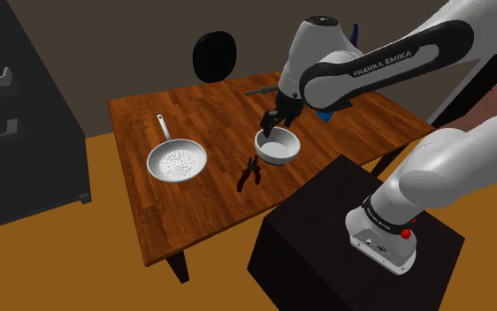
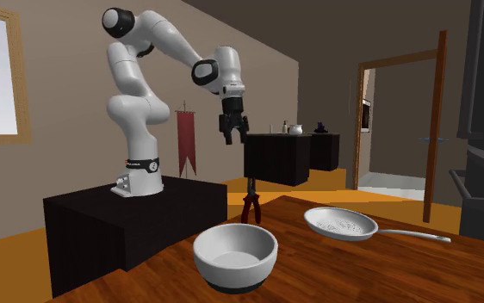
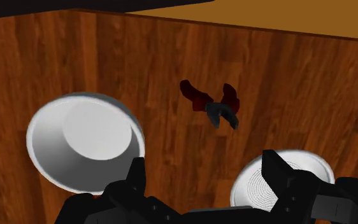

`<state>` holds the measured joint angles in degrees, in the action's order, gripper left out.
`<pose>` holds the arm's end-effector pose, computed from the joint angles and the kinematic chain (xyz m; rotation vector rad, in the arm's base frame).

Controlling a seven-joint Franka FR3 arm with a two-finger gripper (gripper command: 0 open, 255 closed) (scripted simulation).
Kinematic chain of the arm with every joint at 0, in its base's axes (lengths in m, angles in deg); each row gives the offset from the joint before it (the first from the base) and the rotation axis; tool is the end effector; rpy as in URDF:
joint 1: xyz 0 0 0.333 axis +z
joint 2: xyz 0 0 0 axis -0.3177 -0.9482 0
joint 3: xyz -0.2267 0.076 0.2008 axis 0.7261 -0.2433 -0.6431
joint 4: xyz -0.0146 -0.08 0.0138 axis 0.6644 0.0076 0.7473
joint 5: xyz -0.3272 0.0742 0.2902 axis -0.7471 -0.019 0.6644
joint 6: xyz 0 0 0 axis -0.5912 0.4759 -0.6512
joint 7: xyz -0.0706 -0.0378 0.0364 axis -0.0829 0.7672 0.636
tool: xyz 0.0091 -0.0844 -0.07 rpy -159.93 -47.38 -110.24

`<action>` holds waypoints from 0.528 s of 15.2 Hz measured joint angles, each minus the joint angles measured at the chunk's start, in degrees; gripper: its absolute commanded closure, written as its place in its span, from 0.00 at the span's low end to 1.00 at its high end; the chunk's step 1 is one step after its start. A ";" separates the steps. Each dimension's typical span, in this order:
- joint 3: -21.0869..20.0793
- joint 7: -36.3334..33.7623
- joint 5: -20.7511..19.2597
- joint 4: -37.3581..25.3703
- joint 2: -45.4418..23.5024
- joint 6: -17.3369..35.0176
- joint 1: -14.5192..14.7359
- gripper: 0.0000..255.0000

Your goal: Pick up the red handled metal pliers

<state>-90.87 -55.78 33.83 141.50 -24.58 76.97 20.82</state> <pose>0.4109 0.1059 0.3231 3.1276 -0.1212 0.2065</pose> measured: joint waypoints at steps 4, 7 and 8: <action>-3.04 -4.31 -2.70 -0.80 -9.54 8.89 -1.69 0.00; -6.22 -10.80 -7.80 -2.20 -17.68 15.49 -3.46 0.00; -7.00 -13.51 -10.47 -3.32 -20.46 17.00 -4.15 0.00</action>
<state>-97.87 -69.29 23.36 138.17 -45.04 93.97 16.67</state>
